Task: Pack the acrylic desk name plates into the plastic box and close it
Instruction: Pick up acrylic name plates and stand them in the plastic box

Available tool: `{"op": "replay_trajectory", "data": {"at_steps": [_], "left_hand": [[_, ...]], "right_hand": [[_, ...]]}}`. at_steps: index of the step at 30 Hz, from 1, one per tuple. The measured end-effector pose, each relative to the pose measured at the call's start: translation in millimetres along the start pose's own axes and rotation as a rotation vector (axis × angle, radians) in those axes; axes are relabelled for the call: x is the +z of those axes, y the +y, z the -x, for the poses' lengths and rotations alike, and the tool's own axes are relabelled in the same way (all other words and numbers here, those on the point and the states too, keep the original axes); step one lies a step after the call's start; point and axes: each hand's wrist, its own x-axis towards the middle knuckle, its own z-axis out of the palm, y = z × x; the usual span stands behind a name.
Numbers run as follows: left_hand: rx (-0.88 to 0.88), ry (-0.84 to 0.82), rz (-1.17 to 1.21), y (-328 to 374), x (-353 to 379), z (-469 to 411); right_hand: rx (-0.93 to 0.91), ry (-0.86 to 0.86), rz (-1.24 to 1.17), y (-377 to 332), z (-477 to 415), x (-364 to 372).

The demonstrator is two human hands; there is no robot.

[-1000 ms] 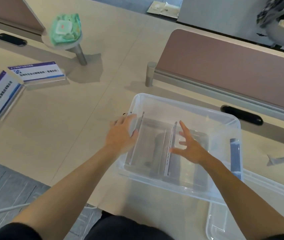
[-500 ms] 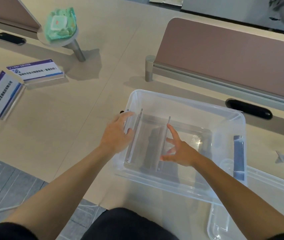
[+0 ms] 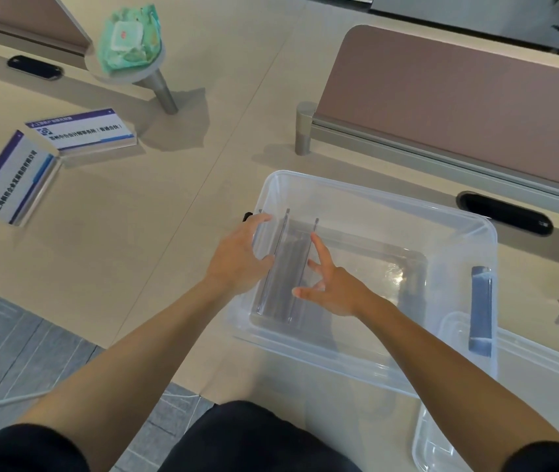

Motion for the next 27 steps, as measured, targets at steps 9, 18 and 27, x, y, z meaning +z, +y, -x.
{"op": "replay_trajectory", "data": {"at_steps": [9, 18, 27], "left_hand": [[0.001, 0.011, -0.026, 0, 1, 0], [0.002, 0.01, -0.017, 2, 0, 1], [0.036, 0.043, -0.314, 8, -3, 3]], "right_hand": [[0.012, -0.017, 0.043, -9, -7, 1], [0.003, -0.009, 0.048, -8, -12, 4], [0.087, 0.144, 0.084, -14, 21, -19]]}}
